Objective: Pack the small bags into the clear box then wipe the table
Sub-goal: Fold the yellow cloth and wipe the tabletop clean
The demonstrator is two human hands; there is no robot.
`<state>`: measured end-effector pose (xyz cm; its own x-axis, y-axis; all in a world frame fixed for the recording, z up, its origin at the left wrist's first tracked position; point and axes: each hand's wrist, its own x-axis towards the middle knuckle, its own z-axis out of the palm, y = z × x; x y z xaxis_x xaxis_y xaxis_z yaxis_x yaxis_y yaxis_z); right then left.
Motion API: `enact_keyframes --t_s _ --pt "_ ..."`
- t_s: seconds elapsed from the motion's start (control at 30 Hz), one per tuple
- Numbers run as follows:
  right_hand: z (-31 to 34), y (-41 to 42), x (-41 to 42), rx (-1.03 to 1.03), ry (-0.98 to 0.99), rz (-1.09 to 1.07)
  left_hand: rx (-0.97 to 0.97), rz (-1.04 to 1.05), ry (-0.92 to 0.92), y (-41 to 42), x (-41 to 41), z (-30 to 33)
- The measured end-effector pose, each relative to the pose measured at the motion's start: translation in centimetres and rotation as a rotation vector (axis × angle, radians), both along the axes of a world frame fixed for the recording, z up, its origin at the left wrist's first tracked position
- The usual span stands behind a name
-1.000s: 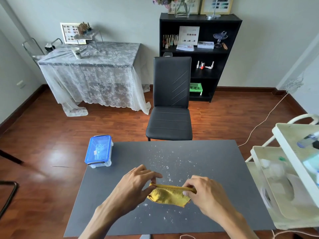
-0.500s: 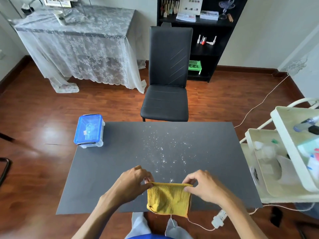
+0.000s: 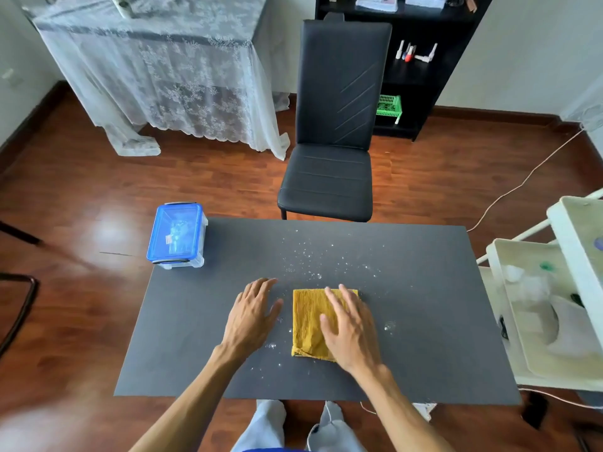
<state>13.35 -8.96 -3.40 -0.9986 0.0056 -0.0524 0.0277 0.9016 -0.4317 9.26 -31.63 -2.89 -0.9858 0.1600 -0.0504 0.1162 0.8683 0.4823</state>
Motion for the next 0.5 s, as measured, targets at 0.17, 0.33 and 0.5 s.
enact_keyframes --t_s 0.17,0.33,0.5 --pt "-3.4 -5.2 1.8 0.136 -0.069 0.094 -0.014 0.123 -0.081 -3.6 1.9 -3.5" --pt "-5.1 -2.1 3.5 0.228 -0.066 0.084 -0.206 -0.098 -0.016 -5.8 -0.1 -4.7" --pt "-4.6 5.5 3.2 0.314 -0.116 -0.058 -0.295 -0.260 0.036 -6.4 -1.5 -5.2"
